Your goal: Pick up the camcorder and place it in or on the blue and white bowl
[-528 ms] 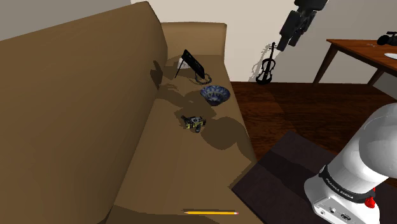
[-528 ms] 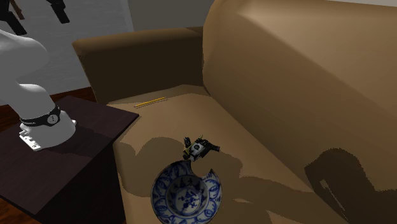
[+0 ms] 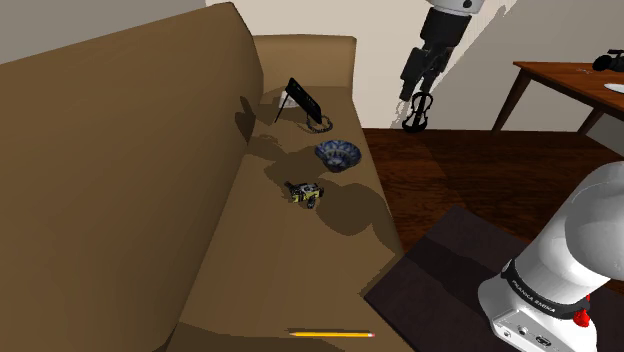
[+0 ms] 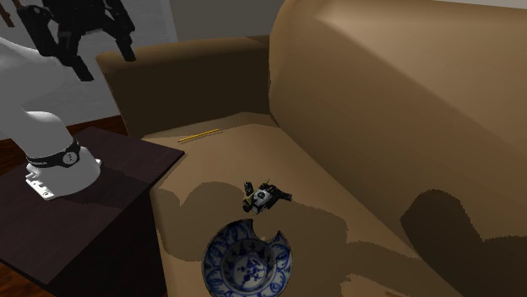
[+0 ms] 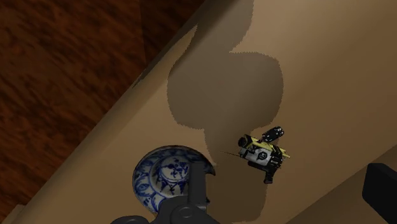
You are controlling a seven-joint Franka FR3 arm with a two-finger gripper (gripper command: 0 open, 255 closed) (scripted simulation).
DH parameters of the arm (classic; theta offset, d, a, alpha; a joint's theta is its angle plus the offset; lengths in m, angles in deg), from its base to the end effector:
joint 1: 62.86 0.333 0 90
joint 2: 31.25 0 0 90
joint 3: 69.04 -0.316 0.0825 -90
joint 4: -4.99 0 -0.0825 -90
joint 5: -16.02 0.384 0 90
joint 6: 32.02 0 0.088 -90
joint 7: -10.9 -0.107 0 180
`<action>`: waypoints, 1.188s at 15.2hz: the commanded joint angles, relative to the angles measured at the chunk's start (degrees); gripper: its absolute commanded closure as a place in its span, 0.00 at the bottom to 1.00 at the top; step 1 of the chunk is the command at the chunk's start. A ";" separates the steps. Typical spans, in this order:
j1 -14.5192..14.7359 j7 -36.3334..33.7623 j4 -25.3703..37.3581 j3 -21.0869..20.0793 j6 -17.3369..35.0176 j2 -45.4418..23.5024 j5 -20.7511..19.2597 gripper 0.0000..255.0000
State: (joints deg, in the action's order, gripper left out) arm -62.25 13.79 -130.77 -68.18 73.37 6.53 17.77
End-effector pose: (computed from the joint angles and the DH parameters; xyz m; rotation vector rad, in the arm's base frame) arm 0.3644 -0.0002 0.5670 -3.0986 -0.0657 -0.2021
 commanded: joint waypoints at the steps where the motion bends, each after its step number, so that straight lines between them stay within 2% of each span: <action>1: 0.43 -0.86 -0.43 -0.85 3.70 -3.50 0.46 0.00; 9: 1.66 -3.66 1.57 -3.55 15.75 -18.70 1.28 0.00; 18: 2.88 -7.26 9.48 -5.89 25.70 -37.90 0.27 0.00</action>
State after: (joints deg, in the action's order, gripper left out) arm -59.41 6.77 -122.74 -73.97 97.93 -28.65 18.28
